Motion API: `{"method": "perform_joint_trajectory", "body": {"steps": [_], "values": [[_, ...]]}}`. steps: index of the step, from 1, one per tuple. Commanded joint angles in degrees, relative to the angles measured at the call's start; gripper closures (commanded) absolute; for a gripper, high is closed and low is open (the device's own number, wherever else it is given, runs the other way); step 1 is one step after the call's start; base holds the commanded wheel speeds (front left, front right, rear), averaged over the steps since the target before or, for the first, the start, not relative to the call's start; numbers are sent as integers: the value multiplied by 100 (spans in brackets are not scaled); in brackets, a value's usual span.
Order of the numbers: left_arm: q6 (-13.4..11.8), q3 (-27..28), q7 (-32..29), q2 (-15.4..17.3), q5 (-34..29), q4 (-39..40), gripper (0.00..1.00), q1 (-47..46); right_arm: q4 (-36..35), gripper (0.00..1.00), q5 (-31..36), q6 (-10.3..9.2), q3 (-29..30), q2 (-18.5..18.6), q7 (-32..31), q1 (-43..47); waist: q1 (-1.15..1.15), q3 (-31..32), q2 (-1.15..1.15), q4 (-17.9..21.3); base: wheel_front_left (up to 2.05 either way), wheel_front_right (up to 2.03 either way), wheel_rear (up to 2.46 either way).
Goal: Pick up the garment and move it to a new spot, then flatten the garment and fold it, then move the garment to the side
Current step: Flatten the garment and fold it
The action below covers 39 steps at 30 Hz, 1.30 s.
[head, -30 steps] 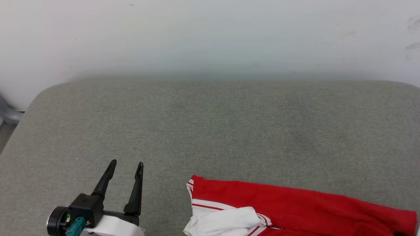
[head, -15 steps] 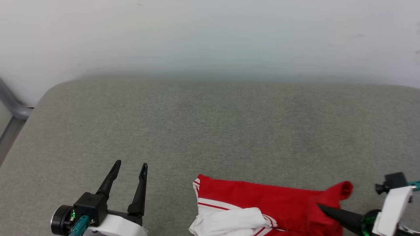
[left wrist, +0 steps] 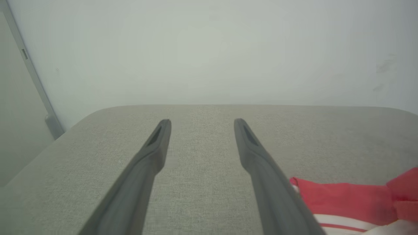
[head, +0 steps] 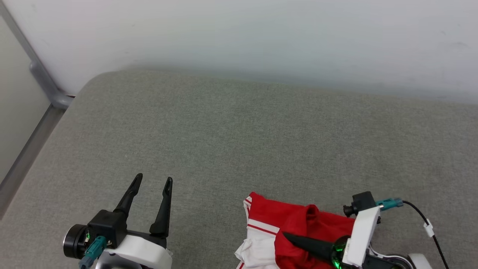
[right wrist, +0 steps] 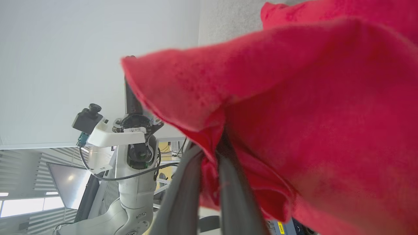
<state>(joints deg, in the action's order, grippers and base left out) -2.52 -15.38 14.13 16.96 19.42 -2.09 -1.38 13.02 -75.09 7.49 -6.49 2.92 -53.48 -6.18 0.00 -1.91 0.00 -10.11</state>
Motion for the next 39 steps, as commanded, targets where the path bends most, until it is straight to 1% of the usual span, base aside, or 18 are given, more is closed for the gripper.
{"method": "perform_joint_trajectory", "body": {"steps": [1, 5, 8, 9, 10, 11, 15, 20, 23, 26, 27, 30, 32, 33, 35, 39], "values": [[22, 11, 30, -29, 11, -24, 0, -91, 150, 100, 64, -1, -112, -5, 153, -131, 0, -84, 0, -85, 0, 0, 0], [53, 2, 58, -63, 22, -81, 0, -134, 742, 100, 549, -1, -414, -5, 746, -332, 0, -142, 0, -153, 0, 0, 0], [50, 7, 68, -86, 25, -135, 0, -153, 1079, 100, 550, -1, -677, -6, 1045, -456, 0, -152, 0, -157, 0, 0, 0], [55, 10, 70, -90, 27, -153, 0, -165, 1144, 67, 527, -1, -759, -6, 1135, -492, 0, -154, 0, -151, 0, 0, 0], [53, 18, 77, -92, 28, -164, 0, -171, 1179, 7, 468, -1, -838, -6, 1208, -522, 0, -155, 0, -137, 0, 0, 0], [60, 22, 80, -84, 18, -172, 0, -164, 1195, 0, 423, -1, -909, -7, 1293, -551, 0, -150, 0, -116, 0, 0, 0], [73, 40, 88, -64, -10, -197, 0, -188, 1136, 0, 287, -1, -1115, -4, 1502, -656, 0, -130, 0, -2, 0, 0, 0], [84, 37, 99, -48, -43, -227, 0, -160, 703, 0, 474, -1, -1237, 25, 1699, -712, 0, -55, 0, 145, 0, 0, 0], [77, 40, 102, -32, -55, -239, 0, -136, 256, 0, 834, -1, -1252, 194, 2087, -687, 0, -14, 0, 220, 0, 0, 0], [49, 50, 104, -25, -62, -237, 0, -77, -102, 0, 1444, -1, -1132, 375, 2744, -587, 0, 27, 0, 289, 0, 0, 0], [49, 50, 104, -25, -62, -237, 0, -77, -102, 0, 1444, -1, -1132, 375, 2744, -587, 0, 27, 0, 289, 0, 0, 0], [13, 52, 103, -20, -58, -242, 0, -48, -288, 0, 2106, -1, -849, 486, 3370, -448, 0, 54, 0, 346, 0, 0, 0], [-13, 65, 104, -17, -55, -253, 0, -25, -336, 0, 2726, -1, -562, 626, 3748, -347, 0, 91, 0, 388, 0, 0, 0], [-20, 69, 104, -17, -57, -261, 0, -18, -387, 0, 2879, -1, -393, 567, 3902, -280, 0, 104, 0, 406, 0, 0, 0], [-81, 94, 105, -18, -76, -281, 0, 10, -504, 0, 3379, -1, -32, 569, 4155, -131, 0, 147, 0, 450, 0, 0, 0], [-180, 124, 102, -20, -73, -319, 0, 114, -858, 0, 4194, -1, 694, 451, 4424, 261, 0, 269, 0, 551, 0, 0, 0]]}}
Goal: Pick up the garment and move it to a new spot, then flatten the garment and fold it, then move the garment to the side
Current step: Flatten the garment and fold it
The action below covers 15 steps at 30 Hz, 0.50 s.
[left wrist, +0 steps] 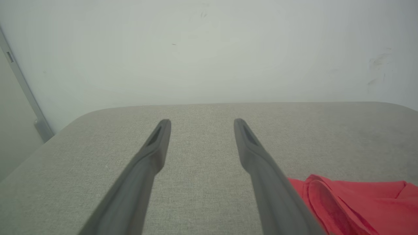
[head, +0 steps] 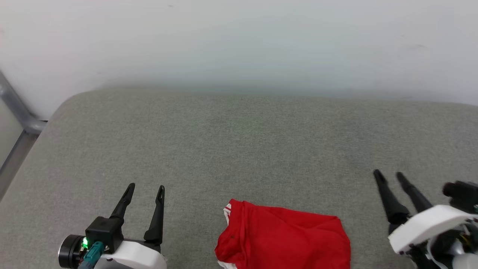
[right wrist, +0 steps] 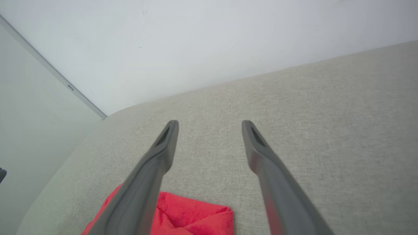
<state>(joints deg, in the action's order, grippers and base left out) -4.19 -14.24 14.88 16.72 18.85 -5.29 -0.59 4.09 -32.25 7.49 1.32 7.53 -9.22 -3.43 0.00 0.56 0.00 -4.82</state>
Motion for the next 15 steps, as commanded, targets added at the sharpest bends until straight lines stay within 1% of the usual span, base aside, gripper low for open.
{"method": "perform_joint_trajectory", "body": {"steps": [1, 4, 6, 9, 11, 15], "values": [[-29, 24, 23, 9, -2, -6, 0, 46, -92, 0, 132, -1, 70, -39, 48, 87, 0, 46, 0, 50, 0, 0, 0], [-74, 55, 16, 11, 44, -40, 0, 82, -523, 0, 692, -1, 384, -152, 130, 418, 0, 104, 0, 120, 0, 0, 0], [-99, 81, 17, 16, 47, -63, 0, 98, -828, 0, 1079, -2, 460, -186, 196, 621, 0, 139, 0, 166, 0, 0, 0], [-147, 106, 19, 33, 39, -92, 0, 133, -1171, 0, 1594, -2, 429, -132, 329, 893, 0, 180, 0, 225, 0, 0, 0], [-174, 107, 21, 39, 21, -110, 0, 160, -1339, 0, 1892, -2, 443, -166, 408, 1059, 0, 220, 0, 259, 0, 0, 0], [-216, 105, 23, 64, 9, -142, 0, 250, -1592, 0, 2305, -2, 383, -238, 536, 1355, 0, 298, 0, 326, 0, 0, 0]]}}
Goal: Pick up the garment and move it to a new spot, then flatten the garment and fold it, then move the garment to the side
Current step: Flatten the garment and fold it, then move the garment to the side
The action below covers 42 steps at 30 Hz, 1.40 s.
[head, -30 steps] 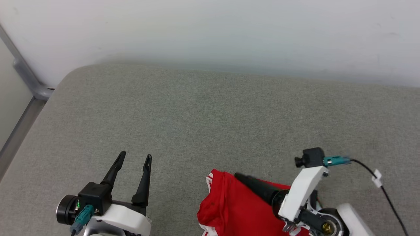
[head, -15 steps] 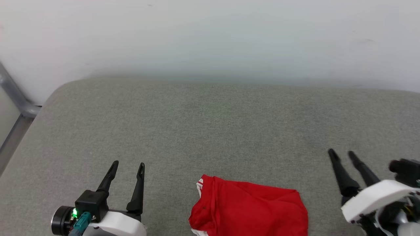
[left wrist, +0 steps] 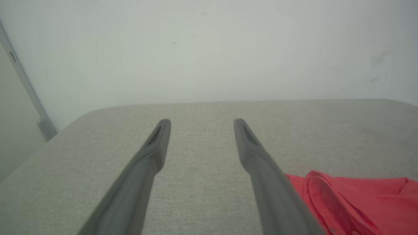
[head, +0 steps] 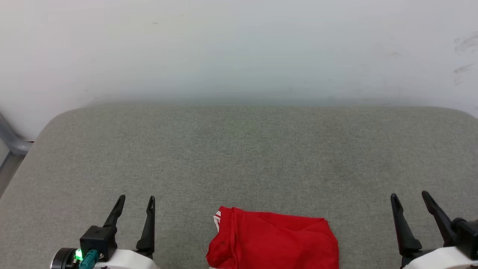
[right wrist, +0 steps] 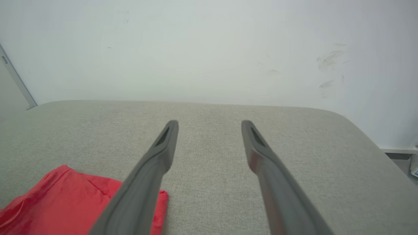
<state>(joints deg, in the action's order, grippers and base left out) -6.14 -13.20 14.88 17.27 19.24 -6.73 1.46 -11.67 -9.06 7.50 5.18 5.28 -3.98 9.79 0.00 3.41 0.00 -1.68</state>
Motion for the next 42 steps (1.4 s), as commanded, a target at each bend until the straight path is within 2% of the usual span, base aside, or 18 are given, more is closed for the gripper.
{"method": "perform_joint_trajectory", "body": {"steps": [1, 18, 25, 29, 32, 36, 42], "values": [[-33, 7, 23, 19, -31, -11, 0, 69, -64, 0, 82, -3, 7, -28, 27, 86, 0, 27, 0, 27, 0, 0, 0], [-35, -28, -3, 51, 88, -97, 0, 77, -261, 0, 30, -3, 84, -229, -236, 307, 0, 100, 0, 33, 0, 0, 0], [17, -54, 8, 9, 124, -61, 0, -55, 86, 0, -429, -3, 382, -236, -480, 227, 0, 11, 0, -60, 0, 0, 0], [51, -83, 17, -12, 93, 2, 0, -152, 586, 0, -989, -3, 581, -120, -1068, 240, 0, -87, 0, -176, 0, 0, 0], [55, -90, 24, -33, 61, 63, 0, -201, 963, 0, -1404, -2, 521, -18, -1673, 170, 0, -190, 0, -248, 0, 0, 0], [32, -94, 27, -66, 27, 155, 0, -286, 1272, 0, -1926, -3, 274, 16, -2362, 125, 0, -347, 0, -358, 0, 0, 0], [70, -100, 34, -117, -23, 267, 0, -454, 1510, 0, -2560, -2, -230, 38, -2930, -97, 0, -699, 0, -519, 0, 0, 0]]}}
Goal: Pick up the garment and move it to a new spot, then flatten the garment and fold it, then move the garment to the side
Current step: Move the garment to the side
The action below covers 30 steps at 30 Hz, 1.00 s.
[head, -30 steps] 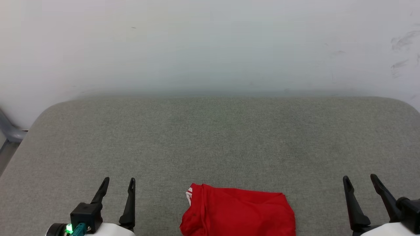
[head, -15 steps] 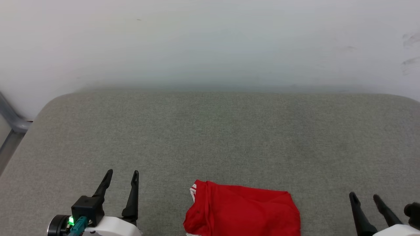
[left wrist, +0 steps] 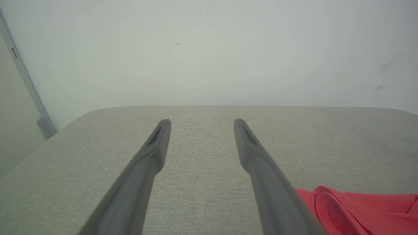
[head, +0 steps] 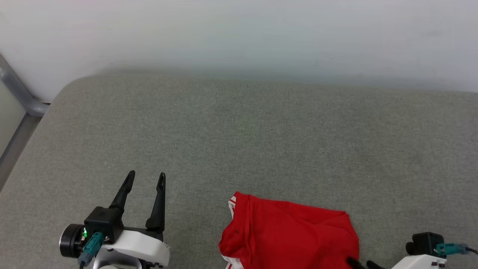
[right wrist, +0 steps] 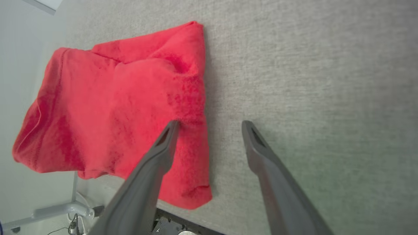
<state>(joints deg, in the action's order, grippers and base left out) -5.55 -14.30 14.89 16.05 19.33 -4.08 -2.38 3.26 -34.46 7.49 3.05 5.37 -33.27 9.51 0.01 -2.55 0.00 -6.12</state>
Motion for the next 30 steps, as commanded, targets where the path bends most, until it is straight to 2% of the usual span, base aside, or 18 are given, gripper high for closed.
{"method": "perform_joint_trajectory", "body": {"steps": [1, 11, 12, 13, 14, 19, 24, 30], "values": [[27, 8, 34, -7, -41, 8, 0, -103, 80, 0, -134, -2, -94, 28, -43, -131, -1, -155, 0, -100, 0, 0, 0], [114, 79, 36, -102, -112, -21, 0, -339, 1225, 0, -490, -7, -590, 2, -368, -599, -1, -539, 0, -239, 0, 0, 0], [128, 94, 36, -111, -114, -29, 0, -338, 1309, 51, -537, -8, -621, -11, -390, -605, -1, -552, 0, -240, 0, 0, 0], [136, 108, 36, -122, -120, -36, 0, -342, 1362, 81, -589, -8, -644, -28, -385, -631, -1, -565, 0, -236, 0, 0, 0], [144, 125, 36, -134, -135, -41, 0, -346, 1409, 100, -620, -8, -691, -30, -424, -652, -1, -575, 0, -232, 0, 0, 0], [166, 191, 37, -190, -186, -98, 0, -312, 1384, 100, -672, -8, -779, 125, -346, -773, -1, -522, 0, -159, 0, 0, 0], [207, 252, 37, -221, -237, -99, 0, -227, 1045, 100, -597, -7, -851, 382, -293, -936, -1, -383, 0, 6, 0, 0, 0], [220, 328, 36, -255, -346, 0, 0, -117, 515, 100, -1, -4, -944, 769, -382, -1096, -1, -273, 0, 493, 0, 0, 0]]}}
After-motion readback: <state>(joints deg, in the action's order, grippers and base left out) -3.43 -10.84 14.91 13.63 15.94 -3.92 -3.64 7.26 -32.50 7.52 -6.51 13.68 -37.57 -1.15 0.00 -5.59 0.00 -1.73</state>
